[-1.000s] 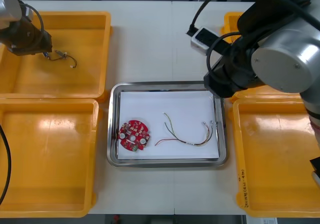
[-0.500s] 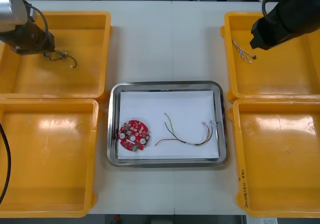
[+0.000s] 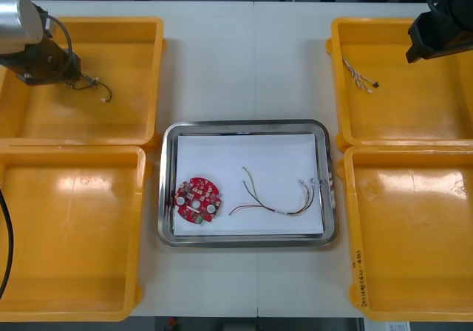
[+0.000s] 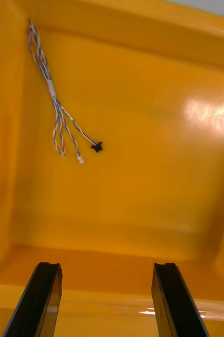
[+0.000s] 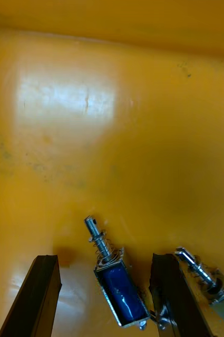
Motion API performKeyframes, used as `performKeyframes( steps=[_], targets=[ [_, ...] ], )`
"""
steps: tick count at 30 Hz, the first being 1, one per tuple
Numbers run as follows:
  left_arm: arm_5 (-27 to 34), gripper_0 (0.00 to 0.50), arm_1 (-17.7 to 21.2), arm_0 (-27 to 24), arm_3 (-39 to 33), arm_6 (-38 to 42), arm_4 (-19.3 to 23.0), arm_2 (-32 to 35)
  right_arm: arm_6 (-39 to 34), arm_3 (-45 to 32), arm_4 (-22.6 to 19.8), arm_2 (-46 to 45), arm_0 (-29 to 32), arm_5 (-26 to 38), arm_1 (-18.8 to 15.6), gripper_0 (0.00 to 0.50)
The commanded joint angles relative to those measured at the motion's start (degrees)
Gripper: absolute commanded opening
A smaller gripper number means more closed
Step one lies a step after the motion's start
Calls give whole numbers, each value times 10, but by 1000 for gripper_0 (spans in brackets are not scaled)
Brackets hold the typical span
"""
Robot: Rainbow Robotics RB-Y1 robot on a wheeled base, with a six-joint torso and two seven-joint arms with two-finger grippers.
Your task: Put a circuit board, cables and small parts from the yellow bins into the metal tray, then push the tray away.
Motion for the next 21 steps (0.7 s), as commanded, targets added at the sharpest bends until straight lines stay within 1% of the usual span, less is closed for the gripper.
performKeyframes(
  steps=[1, 3, 7, 8, 9, 10, 11, 12, 18, 21],
  targets=[
    [-7, 500, -5, 9, -5, -27, 7, -5, -19, 62, 13, -29, -53, 2, -21, 500],
    [-7, 500, -5, 12, -5, -27, 8, -5, -20, 83, 14, -30, -54, 0, -21, 500],
    [-7, 500, -5, 13, -5, -27, 10, -4, -26, 119, 14, -31, -54, -39, -19, 500],
    [-7, 477, -5, 13, -5, -27, 11, -5, -27, 129, 15, -32, -54, -49, -19, 500],
    [-6, 389, -5, 13, -5, -26, 12, -4, -29, 136, 16, -32, -54, -58, -19, 500],
    [-4, 312, -5, 13, -5, -25, 13, -5, -30, 141, 16, -32, -54, -63, -19, 500],
    [-3, 52, -5, 13, -5, -24, 14, -5, -34, 148, 19, -33, -55, -72, -19, 500],
    [-3, 0, -5, 13, -5, -24, 15, -4, -34, 151, 19, -33, -56, -76, -19, 500],
    [0, 0, -5, 16, -5, -26, 18, -4, -45, 200, 23, -34, -69, -134, -16, 500],
    [4, 0, -2, 16, -5, -26, 20, -4, -48, 240, 24, -32, -85, -166, -7, 500]
  ],
)
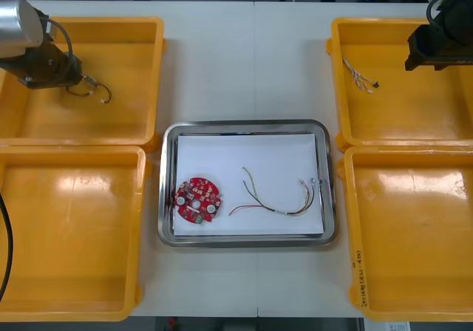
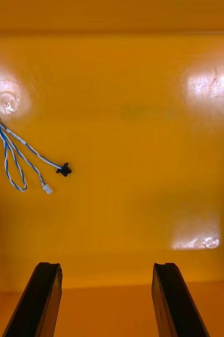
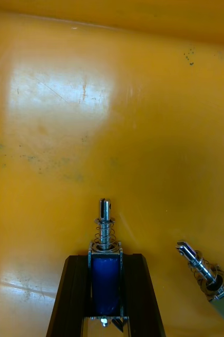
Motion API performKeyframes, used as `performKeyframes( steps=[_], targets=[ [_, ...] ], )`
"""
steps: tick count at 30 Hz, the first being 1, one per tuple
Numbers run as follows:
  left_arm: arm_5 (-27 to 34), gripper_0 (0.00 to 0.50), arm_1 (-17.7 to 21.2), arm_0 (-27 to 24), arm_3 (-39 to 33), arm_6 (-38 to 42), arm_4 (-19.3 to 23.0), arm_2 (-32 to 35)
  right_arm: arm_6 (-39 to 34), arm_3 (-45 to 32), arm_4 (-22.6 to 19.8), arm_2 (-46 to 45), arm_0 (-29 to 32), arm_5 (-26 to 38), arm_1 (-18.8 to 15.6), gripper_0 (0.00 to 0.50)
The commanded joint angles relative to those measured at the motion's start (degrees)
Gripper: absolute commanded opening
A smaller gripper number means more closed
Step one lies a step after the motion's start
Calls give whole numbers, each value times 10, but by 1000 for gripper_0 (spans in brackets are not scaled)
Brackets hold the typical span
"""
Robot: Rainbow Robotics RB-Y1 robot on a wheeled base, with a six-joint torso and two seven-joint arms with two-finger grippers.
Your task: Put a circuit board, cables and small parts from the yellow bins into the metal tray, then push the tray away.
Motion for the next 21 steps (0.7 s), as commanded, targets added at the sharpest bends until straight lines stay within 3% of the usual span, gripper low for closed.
performKeyframes(
  steps=[1, 13, 21],
  targets=[
    [9, 0, -1, 10, -5, -27, 8, -4, -16, 40, 7, -14, -53, -38, -4, 500],
    [141, 0, 44, 11, -92, -25, 17, 1, -34, 115, 23, -2, -67, -141, 51, 500],
    [235, 0, 82, 50, -211, -9, 17, 14, -35, 151, 33, 4, -66, -198, 69, 500]
  ],
)
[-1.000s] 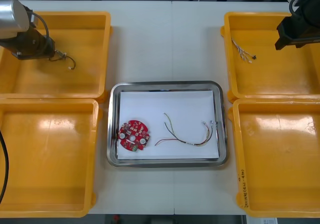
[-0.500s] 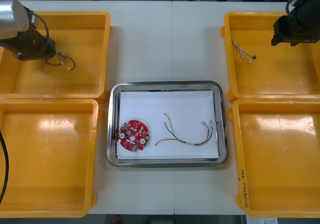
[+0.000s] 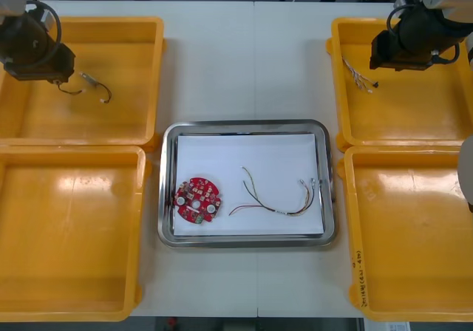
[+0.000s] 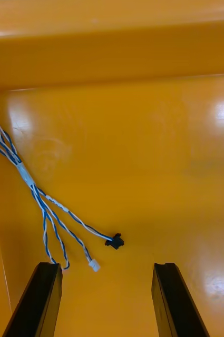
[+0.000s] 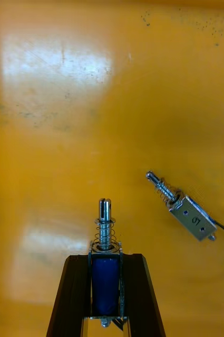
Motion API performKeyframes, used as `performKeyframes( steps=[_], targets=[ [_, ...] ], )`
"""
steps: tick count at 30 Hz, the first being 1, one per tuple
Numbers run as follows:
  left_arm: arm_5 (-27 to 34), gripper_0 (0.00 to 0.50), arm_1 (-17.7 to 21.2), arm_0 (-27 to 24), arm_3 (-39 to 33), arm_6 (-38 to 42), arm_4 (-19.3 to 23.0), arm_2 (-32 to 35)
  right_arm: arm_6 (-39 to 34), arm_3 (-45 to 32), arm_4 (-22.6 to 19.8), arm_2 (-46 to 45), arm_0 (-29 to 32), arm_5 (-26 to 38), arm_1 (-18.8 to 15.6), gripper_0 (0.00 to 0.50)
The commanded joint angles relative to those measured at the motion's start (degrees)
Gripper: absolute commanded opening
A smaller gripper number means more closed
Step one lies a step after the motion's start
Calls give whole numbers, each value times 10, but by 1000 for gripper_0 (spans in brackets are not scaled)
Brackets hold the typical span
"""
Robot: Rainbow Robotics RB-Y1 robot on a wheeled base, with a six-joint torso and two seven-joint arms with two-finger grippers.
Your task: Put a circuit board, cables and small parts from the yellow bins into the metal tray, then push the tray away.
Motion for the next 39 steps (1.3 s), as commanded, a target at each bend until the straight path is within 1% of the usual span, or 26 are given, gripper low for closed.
performKeyframes(
  steps=[1, 2, 4, 5, 8, 13, 18, 22, 27, 31, 32, 39],
  targets=[
    [50, 0, 49, 41, -92, -3, 4, 13, -13, 17, 8, 4, -30, -31, 11, 500],
    [57, 0, 51, 44, -102, 5, 4, 13, -11, 20, 9, 5, -30, -33, 11, 500],
    [88, 0, 55, 61, -152, 40, 4, 13, -9, 31, 10, 10, -30, -45, 15, 500],
    [93, 0, 55, 64, -163, 46, 3, 13, -9, 32, 11, 11, -30, -47, 15, 500],
    [139, 0, 58, 86, -237, 99, 3, 13, -8, 43, 11, 11, -24, -66, 17, 500],
    [194, 0, 59, 97, -309, 143, 6, 13, -8, 46, 10, 11, -14, -87, 18, 500],
    [243, 0, 58, 99, -370, 183, 28, 13, -8, 45, 9, 12, -6, -95, 20, 500],
    [280, 0, 53, 108, -434, 218, 45, 13, -6, 45, 11, 18, 3, -105, 20, 500],
    [310, 0, 40, 129, -515, 245, 53, 11, -2, 45, 11, 18, 15, -111, 19, 500],
    [345, 0, 17, 132, -573, 256, 55, 5, -1, 45, 11, 18, 23, -112, 19, 500],
    [352, 0, 10, 132, -589, 269, 55, 3, -1, 45, 10, 18, 25, -112, 18, 500],
    [355, 0, -27, 132, -669, 329, 62, -23, -5, 45, 3, 18, 34, -124, 20, 500]
  ],
)
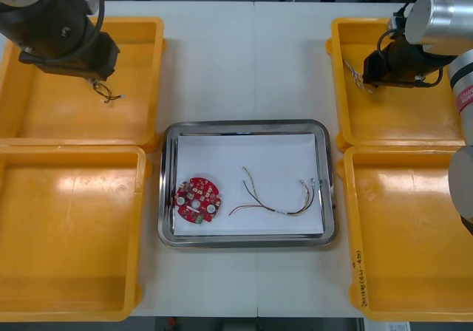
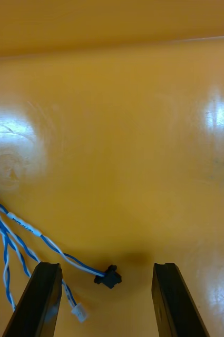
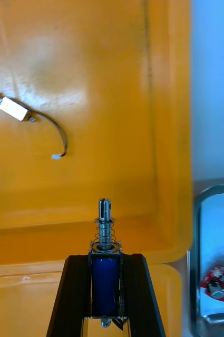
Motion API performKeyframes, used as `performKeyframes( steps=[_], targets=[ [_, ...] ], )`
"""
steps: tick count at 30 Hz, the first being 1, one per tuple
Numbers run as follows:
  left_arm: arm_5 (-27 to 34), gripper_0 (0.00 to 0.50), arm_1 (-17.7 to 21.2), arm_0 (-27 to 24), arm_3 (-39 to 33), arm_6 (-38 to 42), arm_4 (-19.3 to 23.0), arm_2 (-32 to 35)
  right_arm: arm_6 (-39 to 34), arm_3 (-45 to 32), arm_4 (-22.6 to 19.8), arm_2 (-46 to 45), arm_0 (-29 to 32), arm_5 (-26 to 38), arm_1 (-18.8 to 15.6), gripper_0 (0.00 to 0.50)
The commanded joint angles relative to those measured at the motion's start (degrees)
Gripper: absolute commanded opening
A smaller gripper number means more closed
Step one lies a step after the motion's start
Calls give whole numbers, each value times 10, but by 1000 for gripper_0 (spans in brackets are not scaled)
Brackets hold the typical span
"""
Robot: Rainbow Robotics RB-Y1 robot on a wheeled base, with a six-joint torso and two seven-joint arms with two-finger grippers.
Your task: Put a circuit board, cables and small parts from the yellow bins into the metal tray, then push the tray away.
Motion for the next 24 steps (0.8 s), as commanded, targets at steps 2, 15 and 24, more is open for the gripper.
performKeyframes(
  steps=[2, 15, 24],
  targets=[
    [5, 0, -33, 2, -63, 123, 10, -31, -6, -10, -6, 10, 7, -12, 4, 500],
    [-23, 0, -90, 2, -88, 228, -25, -139, -3, -9, -29, 13, 25, -38, 11, 500],
    [-54, 0, -101, 2, -52, 250, -30, -212, -6, -10, -32, 24, 26, -38, 11, 71]
  ],
)
